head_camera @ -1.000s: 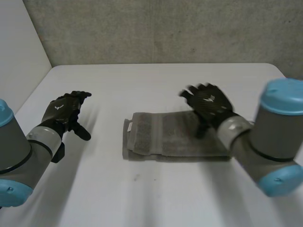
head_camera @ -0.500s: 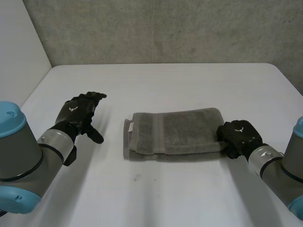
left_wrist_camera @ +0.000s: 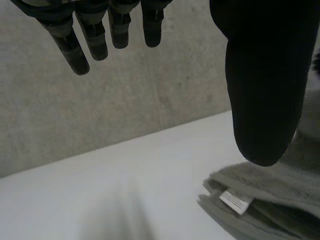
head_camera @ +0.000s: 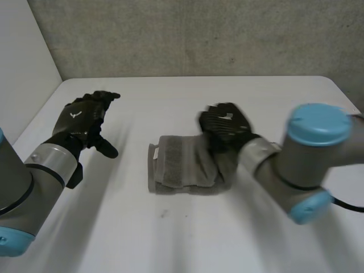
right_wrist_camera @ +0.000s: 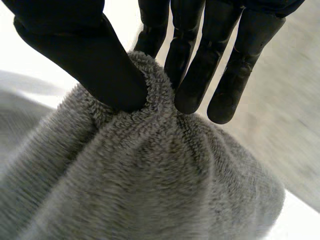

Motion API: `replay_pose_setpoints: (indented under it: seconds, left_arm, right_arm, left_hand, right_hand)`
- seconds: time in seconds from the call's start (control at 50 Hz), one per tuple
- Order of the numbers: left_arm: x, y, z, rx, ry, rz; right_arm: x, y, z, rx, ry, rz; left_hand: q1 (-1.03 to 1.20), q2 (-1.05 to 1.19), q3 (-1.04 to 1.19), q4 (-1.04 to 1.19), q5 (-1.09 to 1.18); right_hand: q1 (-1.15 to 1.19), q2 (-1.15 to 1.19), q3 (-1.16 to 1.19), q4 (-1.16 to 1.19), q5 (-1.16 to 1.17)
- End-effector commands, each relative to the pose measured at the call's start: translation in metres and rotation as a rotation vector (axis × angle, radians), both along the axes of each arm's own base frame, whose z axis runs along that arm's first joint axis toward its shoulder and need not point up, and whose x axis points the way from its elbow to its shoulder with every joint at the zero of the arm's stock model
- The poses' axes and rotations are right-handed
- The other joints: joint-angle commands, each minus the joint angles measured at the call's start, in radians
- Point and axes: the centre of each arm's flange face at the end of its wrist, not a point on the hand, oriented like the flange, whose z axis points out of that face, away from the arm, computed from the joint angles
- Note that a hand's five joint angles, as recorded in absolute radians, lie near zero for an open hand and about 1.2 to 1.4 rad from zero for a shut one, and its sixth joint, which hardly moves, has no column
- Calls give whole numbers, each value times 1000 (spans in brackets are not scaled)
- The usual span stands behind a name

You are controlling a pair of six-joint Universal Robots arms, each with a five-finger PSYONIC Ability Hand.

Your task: Fold the towel.

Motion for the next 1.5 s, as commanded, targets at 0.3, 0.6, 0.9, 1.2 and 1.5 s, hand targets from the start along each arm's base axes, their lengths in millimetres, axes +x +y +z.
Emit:
replay_pose_setpoints:
  seconds: [0.3,0.6,0.9,1.2,1.5]
  left_arm:
    - [4,-6,6,-21,6,17]
    - [-54,-21,-6,132,109,-108]
    - [-102,-27,-86,370,-8,-168]
    - [-81,-13,-85,384,-57,-68]
    - [-57,17,57,88,106,-76]
  right_arm:
    - [78,62,-23,54,39,208]
    - [10,29,31,74,-61,-113]
    - [-14,-1,-27,345,20,-181]
    - [-8,-7,-49,384,52,-157]
    - [-57,-12,111,35,-170,-308]
  left_hand:
    - [-2,10,7,5,-28]
    - [8,19,17,15,-19]
    - [17,28,26,23,-10]
    - [-1,11,8,6,-28]
    - [-2,10,7,5,-28]
  right_hand:
    - [-1095,-921,-922,-925,-918]
    - [-1213,-1039,-1040,-1043,-1036]
    - [-1213,-1039,-1040,-1043,-1036]
    - [-1213,-1039,-1040,-1043,-1036]
    - [-1213,-1039,-1040,-1043,-1036]
